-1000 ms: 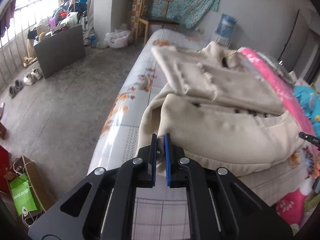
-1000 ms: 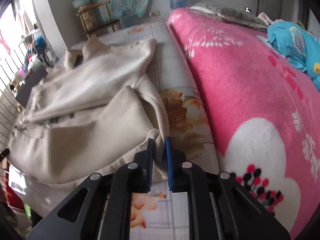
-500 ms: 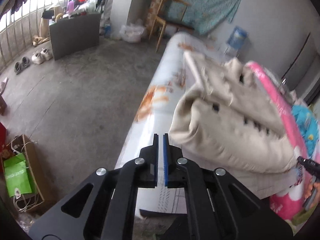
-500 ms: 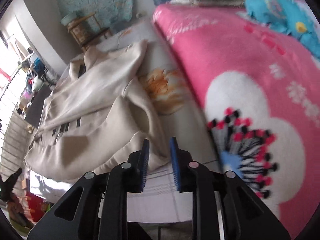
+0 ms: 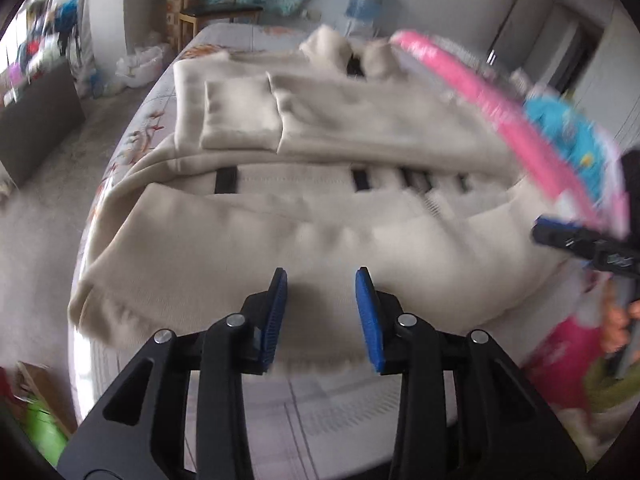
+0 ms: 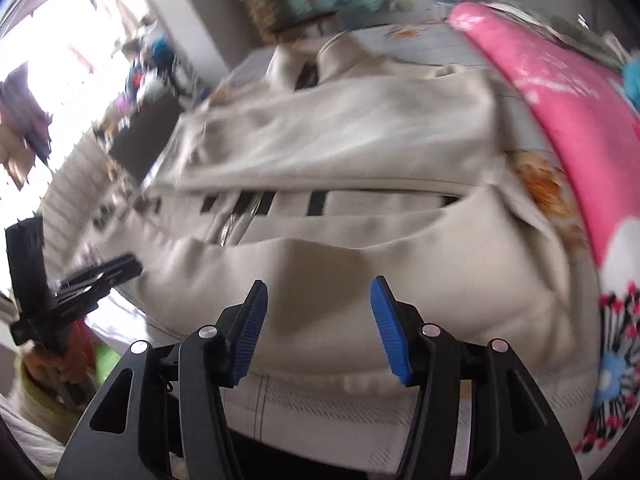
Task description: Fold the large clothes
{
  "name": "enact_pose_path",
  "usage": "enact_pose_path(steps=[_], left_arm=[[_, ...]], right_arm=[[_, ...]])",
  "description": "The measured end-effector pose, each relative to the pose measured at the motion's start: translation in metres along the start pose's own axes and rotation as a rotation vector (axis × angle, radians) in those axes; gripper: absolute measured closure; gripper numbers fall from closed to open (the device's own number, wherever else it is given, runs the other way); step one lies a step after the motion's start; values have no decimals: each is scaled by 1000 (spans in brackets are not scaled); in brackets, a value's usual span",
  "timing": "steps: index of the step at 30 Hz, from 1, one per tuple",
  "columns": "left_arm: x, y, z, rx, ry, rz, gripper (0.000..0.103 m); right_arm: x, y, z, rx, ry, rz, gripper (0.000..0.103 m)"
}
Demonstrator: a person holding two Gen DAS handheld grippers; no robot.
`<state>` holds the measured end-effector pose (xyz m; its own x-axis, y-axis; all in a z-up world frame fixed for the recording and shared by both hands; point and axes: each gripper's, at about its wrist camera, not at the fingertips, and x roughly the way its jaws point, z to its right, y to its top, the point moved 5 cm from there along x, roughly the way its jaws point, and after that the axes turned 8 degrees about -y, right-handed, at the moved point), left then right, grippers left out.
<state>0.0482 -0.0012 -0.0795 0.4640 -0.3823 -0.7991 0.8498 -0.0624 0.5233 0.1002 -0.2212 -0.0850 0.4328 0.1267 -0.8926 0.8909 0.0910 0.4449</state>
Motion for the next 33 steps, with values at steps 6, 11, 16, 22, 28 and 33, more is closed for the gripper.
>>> enact_pose_path(steps=[6, 11, 16, 22, 28, 33], left_arm=[[3, 0, 9, 151, 124, 23, 102], [-30, 23, 12, 162, 119, 133, 103], [-23, 46, 8, 172, 149, 185, 103], [-7, 53, 8, 208, 198, 204, 103], [-8, 65, 5, 179, 208, 257, 103], [20, 62, 3, 226, 245, 196, 102]], right_arm=[[18, -3, -15, -89, -62, -28, 96], [-21, 19, -10, -41, -73, 102, 98], [-11, 35, -5, 7, -105, 148, 98], [3, 45, 0, 31, -133, 167, 98], [3, 53, -4, 25, -153, 222, 98], [33, 51, 4, 34, -149, 166, 98]])
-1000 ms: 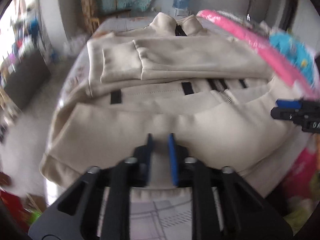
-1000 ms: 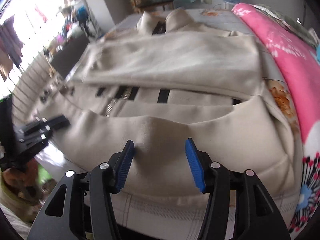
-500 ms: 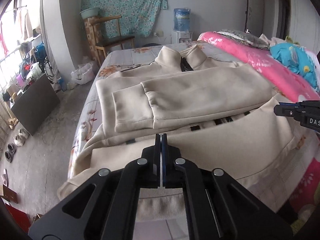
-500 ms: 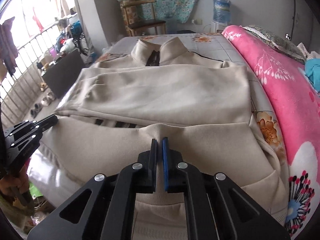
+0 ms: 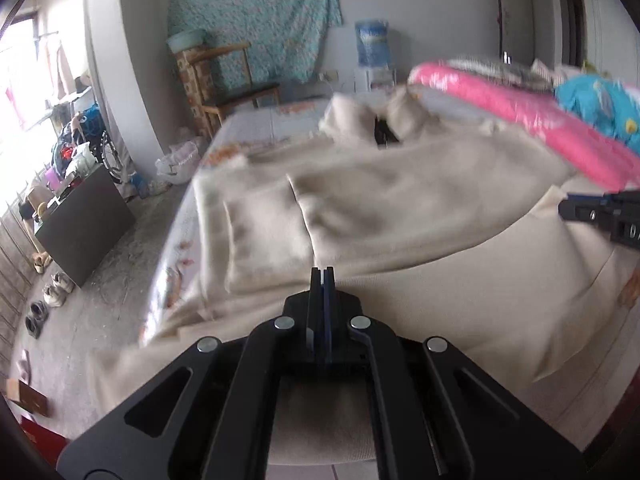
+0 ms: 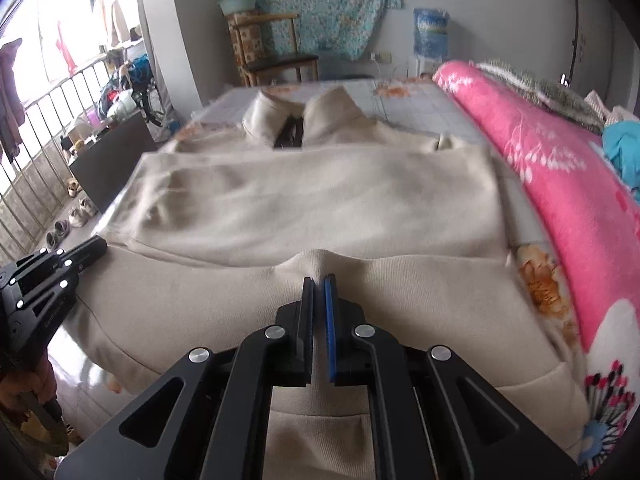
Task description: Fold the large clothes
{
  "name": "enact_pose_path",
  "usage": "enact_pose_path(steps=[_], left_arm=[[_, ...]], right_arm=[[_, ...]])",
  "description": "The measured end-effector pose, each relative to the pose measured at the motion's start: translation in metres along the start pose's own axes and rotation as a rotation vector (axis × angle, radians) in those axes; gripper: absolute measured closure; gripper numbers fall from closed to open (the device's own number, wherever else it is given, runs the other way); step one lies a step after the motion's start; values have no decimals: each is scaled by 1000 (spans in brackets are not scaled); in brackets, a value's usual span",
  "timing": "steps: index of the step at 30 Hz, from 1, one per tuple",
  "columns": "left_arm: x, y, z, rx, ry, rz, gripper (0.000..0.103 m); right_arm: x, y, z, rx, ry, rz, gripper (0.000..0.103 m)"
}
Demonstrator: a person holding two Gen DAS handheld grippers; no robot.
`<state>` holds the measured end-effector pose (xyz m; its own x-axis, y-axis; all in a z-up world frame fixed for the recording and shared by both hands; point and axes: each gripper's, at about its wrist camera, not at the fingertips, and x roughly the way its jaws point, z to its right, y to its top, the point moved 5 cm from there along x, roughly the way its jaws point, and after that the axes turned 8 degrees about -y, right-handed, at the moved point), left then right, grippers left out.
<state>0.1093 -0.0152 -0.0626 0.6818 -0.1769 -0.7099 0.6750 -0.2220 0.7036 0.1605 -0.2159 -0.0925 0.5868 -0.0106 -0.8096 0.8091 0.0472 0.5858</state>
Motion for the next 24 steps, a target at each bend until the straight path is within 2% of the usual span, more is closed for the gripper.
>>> enact_pose_path(steps=[2, 4, 8, 10, 13, 15, 18, 20, 21, 22, 24], left_arm=[[10, -8, 4, 31, 20, -33, 102], [13, -10, 6, 39, 25, -43, 102], [18, -13, 11, 94, 51, -86, 102], [19, -12, 14, 127, 67, -113, 102], [21, -11, 13, 134, 64, -135, 102], [20, -11, 13, 134, 61, -145, 102], [21, -10, 12, 127, 57, -153, 102], [21, -9, 9, 100, 41, -157, 102], [21, -8, 7, 74, 22, -158, 102], [20, -7, 3, 39, -9, -156, 102], [12, -7, -8, -41, -106, -142, 102]], right_arm=[[11, -8, 1, 6, 11, -36, 97], [13, -11, 1, -2, 6, -25, 97], [4, -9, 6, -14, 15, -71, 85], [-14, -4, 14, 9, 27, -49, 84], [-47, 4, 10, 18, 109, 9, 79], [-57, 2, -18, -25, 228, -2, 79], [-49, -8, -62, -121, 305, -36, 79], [-32, -19, -93, -205, 320, -63, 79], [-19, -25, -102, -240, 289, -82, 79], [-8, -30, -108, -271, 253, -98, 79], [-7, -31, -110, -292, 226, -64, 79]])
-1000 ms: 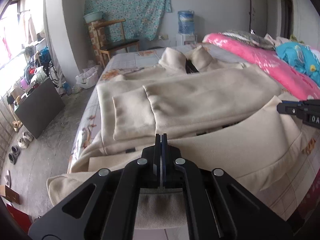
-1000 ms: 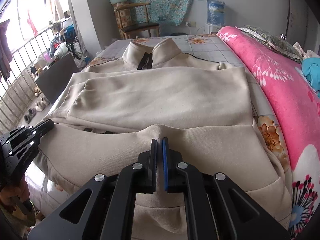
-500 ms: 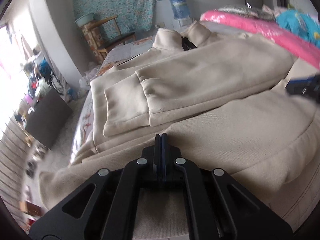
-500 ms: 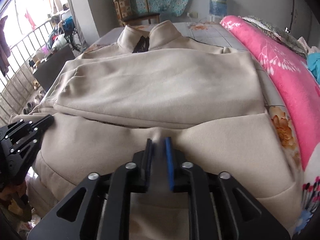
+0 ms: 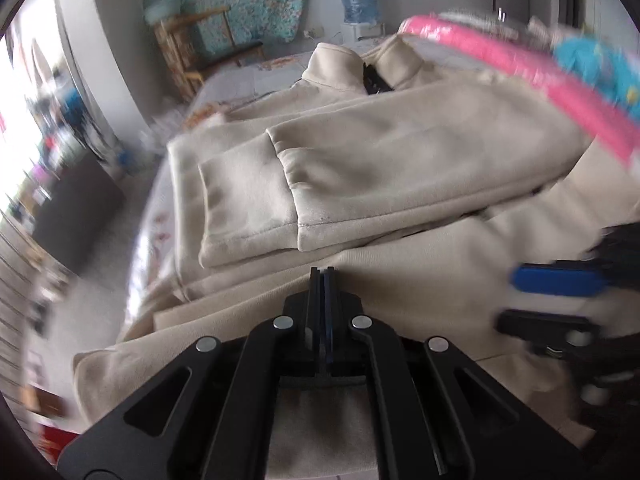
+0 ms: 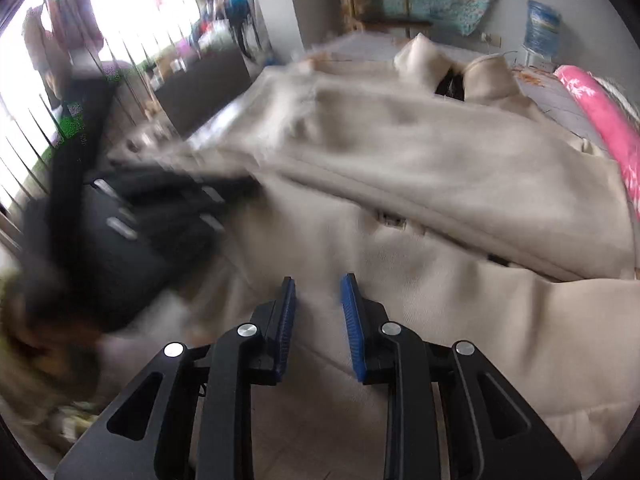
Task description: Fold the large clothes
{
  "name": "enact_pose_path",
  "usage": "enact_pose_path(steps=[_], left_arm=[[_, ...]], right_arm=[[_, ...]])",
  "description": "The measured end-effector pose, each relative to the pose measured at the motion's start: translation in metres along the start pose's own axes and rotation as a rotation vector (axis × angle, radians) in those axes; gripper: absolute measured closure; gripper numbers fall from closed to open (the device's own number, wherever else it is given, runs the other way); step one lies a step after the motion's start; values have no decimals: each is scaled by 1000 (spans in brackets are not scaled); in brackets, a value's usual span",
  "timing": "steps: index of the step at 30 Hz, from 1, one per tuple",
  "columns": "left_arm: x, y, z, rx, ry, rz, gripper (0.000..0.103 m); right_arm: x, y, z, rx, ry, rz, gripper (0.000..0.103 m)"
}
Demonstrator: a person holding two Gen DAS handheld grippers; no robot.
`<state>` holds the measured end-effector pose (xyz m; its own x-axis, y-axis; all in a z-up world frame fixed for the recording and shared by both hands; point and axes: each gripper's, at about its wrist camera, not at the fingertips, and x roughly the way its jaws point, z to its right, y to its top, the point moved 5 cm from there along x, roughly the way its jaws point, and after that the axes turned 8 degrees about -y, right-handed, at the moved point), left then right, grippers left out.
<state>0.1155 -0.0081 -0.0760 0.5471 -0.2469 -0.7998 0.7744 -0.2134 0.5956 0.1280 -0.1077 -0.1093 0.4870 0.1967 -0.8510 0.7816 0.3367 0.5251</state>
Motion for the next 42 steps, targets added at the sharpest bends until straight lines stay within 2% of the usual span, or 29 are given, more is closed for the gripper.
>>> enact_pose_path(steps=[4, 5, 7, 11, 13, 15, 17, 19, 23, 26, 31, 35, 37, 39, 42], left_arm=[[-39, -10, -24, -97, -120, 84, 100], [-52, -18, -35, -129, -135, 98, 95], [-64, -28, -49, -172, -145, 103, 93], [-80, -48, -74, -242, -105, 110, 93], [-85, -50, -82, -258, -64, 127, 93], [-89, -47, -89, -275, -64, 145, 93], [-92, -44, -95, -299, -67, 157, 85], [-84, -44, -100, -314, -81, 118, 84], [-64, -57, -103, -298, -102, -29, 83], [-65, -59, -111, -342, -163, -43, 83], [-56, -53, -131, -485, -306, -86, 79], [-39, -56, -133, -561, -412, -203, 76], [-41, -59, -129, -593, -503, -233, 74], [-47, -63, -124, -573, -531, -237, 74], [-41, -69, -123, -575, -520, -259, 74]], right_arm=[[5, -1, 5, 24, 8, -13, 80], [5, -1, 6, 33, 12, -12, 80], [5, -3, 5, 41, 11, -11, 80], [1, -1, 5, 42, 4, -11, 80], [-1, -1, 5, 40, -3, -15, 80], [-1, -1, 4, 37, -16, -18, 80], [0, 0, 3, 34, -28, -18, 80], [0, 0, 2, 35, -35, -17, 80], [-2, -2, 2, 47, -41, -16, 80], [-2, -1, 1, 46, -50, -16, 80], [-1, -1, 1, 50, -58, -17, 80], [-1, 0, 0, 46, -72, -20, 80], [-1, 0, -1, 47, -80, -19, 80], [-1, 0, -1, 52, -84, -18, 80], [-1, 0, -1, 60, -87, -17, 80]])
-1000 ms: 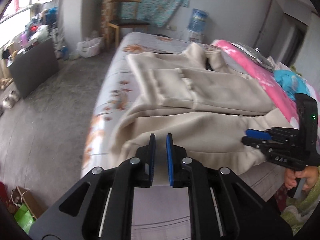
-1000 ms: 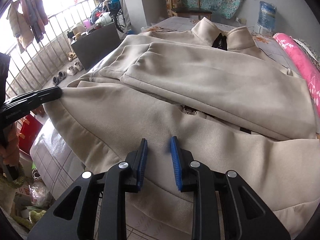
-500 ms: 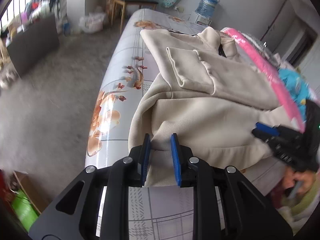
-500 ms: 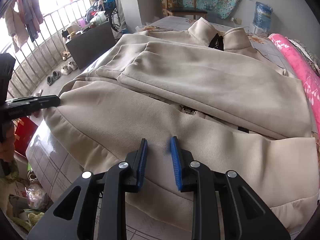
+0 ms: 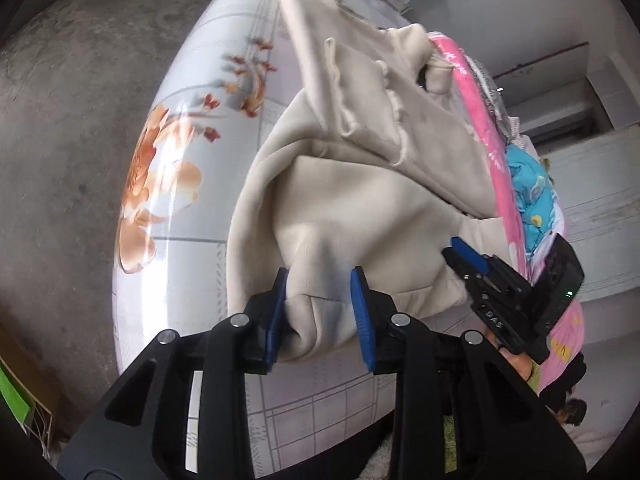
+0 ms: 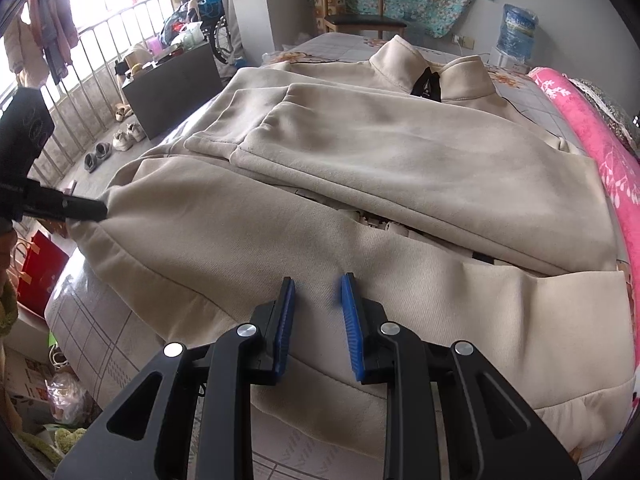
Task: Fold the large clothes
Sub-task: 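Grasp the jacket hem with the left tool and lift it toward the collar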
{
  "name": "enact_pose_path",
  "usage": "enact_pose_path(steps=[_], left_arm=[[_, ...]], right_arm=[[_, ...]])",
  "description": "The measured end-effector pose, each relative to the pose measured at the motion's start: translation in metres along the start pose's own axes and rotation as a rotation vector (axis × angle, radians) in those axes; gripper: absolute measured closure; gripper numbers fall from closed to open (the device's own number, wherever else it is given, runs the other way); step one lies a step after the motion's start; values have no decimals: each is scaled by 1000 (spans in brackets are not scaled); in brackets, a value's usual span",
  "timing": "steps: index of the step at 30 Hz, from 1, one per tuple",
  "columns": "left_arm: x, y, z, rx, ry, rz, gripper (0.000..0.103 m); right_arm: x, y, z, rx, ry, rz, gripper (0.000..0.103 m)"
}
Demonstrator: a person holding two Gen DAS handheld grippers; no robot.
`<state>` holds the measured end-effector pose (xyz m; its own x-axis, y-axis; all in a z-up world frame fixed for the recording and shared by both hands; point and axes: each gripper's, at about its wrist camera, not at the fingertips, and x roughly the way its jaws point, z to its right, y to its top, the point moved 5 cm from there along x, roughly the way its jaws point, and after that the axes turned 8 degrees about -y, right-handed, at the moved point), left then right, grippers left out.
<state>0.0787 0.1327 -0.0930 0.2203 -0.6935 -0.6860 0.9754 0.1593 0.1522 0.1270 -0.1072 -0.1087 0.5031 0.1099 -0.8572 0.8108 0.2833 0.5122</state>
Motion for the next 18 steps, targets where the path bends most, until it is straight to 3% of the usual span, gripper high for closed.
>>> enact_pose_path(steps=[6, 8, 10, 11, 14, 16, 18], left_arm=[[7, 17, 5, 17, 38, 84, 76], [6, 17, 9, 59, 83, 110, 92], [-3, 13, 24, 161, 118, 157, 93], [-14, 6, 44, 280, 139, 226, 93], [-34, -8, 82, 508, 175, 346, 93], [-27, -13, 84, 589, 284, 361, 93], [-14, -12, 71, 599, 347, 340, 93]], right_arm=[[0, 1, -1, -7, -15, -1, 80], [0, 0, -1, -8, -17, 0, 80], [-1, -1, -1, -10, -18, 2, 80], [-1, -1, -1, -11, -17, 3, 80], [-1, -1, -1, -9, -14, 6, 80], [-1, -1, 0, -7, -12, 8, 80], [-2, -2, 0, -9, -12, 9, 80]])
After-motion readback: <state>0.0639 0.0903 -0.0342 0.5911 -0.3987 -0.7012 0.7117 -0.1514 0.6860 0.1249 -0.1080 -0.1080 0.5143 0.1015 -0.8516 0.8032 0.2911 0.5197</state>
